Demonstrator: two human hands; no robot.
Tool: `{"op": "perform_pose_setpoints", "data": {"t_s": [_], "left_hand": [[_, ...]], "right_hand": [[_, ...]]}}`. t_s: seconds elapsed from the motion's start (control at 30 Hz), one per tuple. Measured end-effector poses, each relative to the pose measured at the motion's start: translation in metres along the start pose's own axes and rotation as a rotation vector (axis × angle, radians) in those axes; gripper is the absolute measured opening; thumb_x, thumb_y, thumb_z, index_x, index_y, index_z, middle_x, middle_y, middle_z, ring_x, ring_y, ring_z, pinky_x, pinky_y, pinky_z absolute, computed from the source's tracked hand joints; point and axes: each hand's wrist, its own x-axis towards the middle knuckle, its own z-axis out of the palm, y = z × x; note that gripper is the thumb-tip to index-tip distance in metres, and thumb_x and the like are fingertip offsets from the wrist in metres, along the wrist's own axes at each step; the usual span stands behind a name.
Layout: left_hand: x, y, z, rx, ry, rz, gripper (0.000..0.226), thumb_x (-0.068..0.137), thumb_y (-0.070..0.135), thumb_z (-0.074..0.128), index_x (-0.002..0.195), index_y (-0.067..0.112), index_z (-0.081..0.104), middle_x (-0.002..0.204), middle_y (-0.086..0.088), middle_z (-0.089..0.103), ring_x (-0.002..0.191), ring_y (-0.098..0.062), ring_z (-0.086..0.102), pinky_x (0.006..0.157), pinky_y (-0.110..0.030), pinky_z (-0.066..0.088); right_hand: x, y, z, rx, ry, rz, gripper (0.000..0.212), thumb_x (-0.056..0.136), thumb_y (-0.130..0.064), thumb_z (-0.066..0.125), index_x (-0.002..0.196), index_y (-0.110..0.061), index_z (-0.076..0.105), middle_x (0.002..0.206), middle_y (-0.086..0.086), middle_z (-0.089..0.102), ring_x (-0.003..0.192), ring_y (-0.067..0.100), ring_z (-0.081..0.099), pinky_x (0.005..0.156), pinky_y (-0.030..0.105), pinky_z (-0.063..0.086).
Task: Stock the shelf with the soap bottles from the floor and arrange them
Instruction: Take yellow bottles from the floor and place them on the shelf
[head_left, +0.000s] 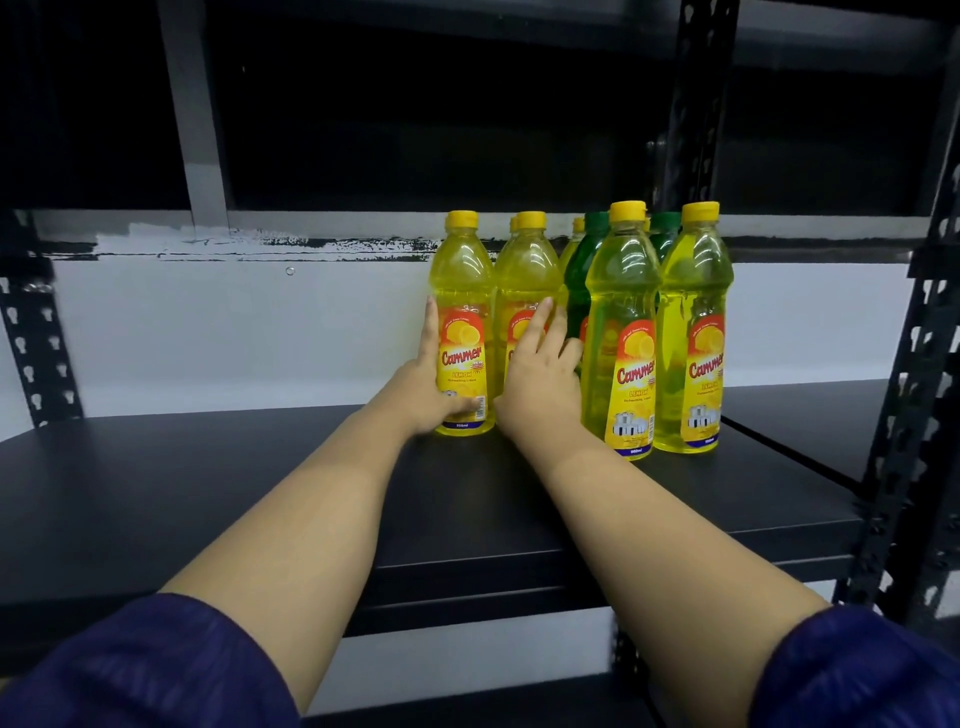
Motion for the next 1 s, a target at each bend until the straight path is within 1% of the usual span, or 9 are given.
{"op": "perform_pose_setpoints", "data": {"t_s": [0.13,0.2,0.3,0.47,0.63,0.73,0.83,0.9,1.0], "left_hand": [[0.000,-0.002,0.004,0.011,0.043,0.024,0.140,0.083,0.030,0.086,0.148,0.051,-0.036,0.154,-0.003,0.047,0.127,-0.027,0.059,0.106,-0.049,0.050],[0.001,-0.003,0.005,0.002,0.049,0.031,0.141,0.082,0.029,0.087,0.148,0.052,-0.035,0.154,-0.003,0.047,0.126,-0.026,0.060,0.106,-0.049,0.051],[0.001,-0.004,0.004,-0.001,0.043,0.027,0.141,0.082,0.027,0.087,0.148,0.052,-0.035,0.153,-0.002,0.048,0.125,-0.026,0.060,0.105,-0.048,0.051],[0.001,-0.005,0.003,0.003,0.029,0.033,0.140,0.082,0.026,0.086,0.148,0.051,-0.035,0.154,-0.002,0.046,0.127,-0.026,0.059,0.106,-0.049,0.051],[0.002,-0.006,0.005,0.003,0.048,0.040,0.140,0.082,0.026,0.087,0.149,0.052,-0.034,0.153,-0.003,0.047,0.126,-0.027,0.059,0.106,-0.051,0.050],[0.004,-0.007,0.008,0.016,0.072,0.049,0.141,0.081,0.028,0.087,0.149,0.051,-0.034,0.152,-0.004,0.049,0.126,-0.027,0.060,0.106,-0.050,0.050],[0.006,-0.010,0.010,0.030,0.080,0.046,0.141,0.081,0.030,0.087,0.149,0.051,-0.034,0.152,-0.004,0.049,0.125,-0.028,0.061,0.104,-0.049,0.051],[0.008,-0.010,0.010,0.031,0.080,0.043,0.142,0.080,0.030,0.088,0.149,0.051,-0.034,0.151,-0.004,0.050,0.124,-0.028,0.061,0.104,-0.048,0.051],[0.008,-0.009,0.010,0.052,0.095,0.038,0.144,0.078,0.031,0.089,0.148,0.052,-0.034,0.149,-0.005,0.051,0.124,-0.028,0.061,0.104,-0.050,0.051]], "right_hand": [[0.000,0.001,-0.003,0.006,-0.058,0.006,0.144,0.079,-0.038,0.089,0.161,-0.004,-0.024,0.173,0.016,-0.007,0.154,0.043,0.018,0.115,0.043,0.041],[0.001,0.003,0.000,-0.012,-0.050,0.014,0.142,0.081,-0.032,0.089,0.161,-0.005,-0.025,0.173,0.017,-0.006,0.153,0.043,0.022,0.113,0.043,0.044],[0.004,0.004,0.005,-0.040,-0.005,0.014,0.130,0.088,-0.016,0.081,0.161,-0.006,-0.025,0.173,0.017,-0.005,0.152,0.043,0.025,0.109,0.043,0.048],[0.005,0.007,0.006,-0.005,-0.018,0.017,0.129,0.087,-0.008,0.079,0.161,-0.009,-0.027,0.174,0.013,-0.010,0.155,0.042,0.022,0.111,0.044,0.046],[0.004,0.004,0.008,-0.009,-0.048,0.048,0.133,0.086,-0.011,0.082,0.160,-0.009,-0.028,0.174,0.012,-0.013,0.155,0.042,0.020,0.110,0.044,0.047],[0.003,0.002,0.012,-0.032,-0.031,0.067,0.125,0.091,-0.011,0.077,0.160,-0.006,-0.026,0.174,0.015,-0.013,0.155,0.042,0.020,0.109,0.043,0.048],[0.002,-0.001,0.014,-0.046,-0.005,0.077,0.119,0.094,-0.012,0.074,0.161,-0.004,-0.023,0.173,0.017,-0.008,0.154,0.041,0.023,0.106,0.041,0.050],[0.002,-0.001,0.012,-0.041,-0.011,0.075,0.123,0.091,-0.012,0.078,0.161,-0.002,-0.023,0.173,0.018,-0.005,0.153,0.041,0.025,0.106,0.042,0.050],[-0.005,0.003,0.000,0.017,-0.080,0.025,0.128,0.088,-0.019,0.083,0.162,-0.002,-0.020,0.172,0.019,-0.004,0.151,0.042,0.029,0.111,0.043,0.045]]}}
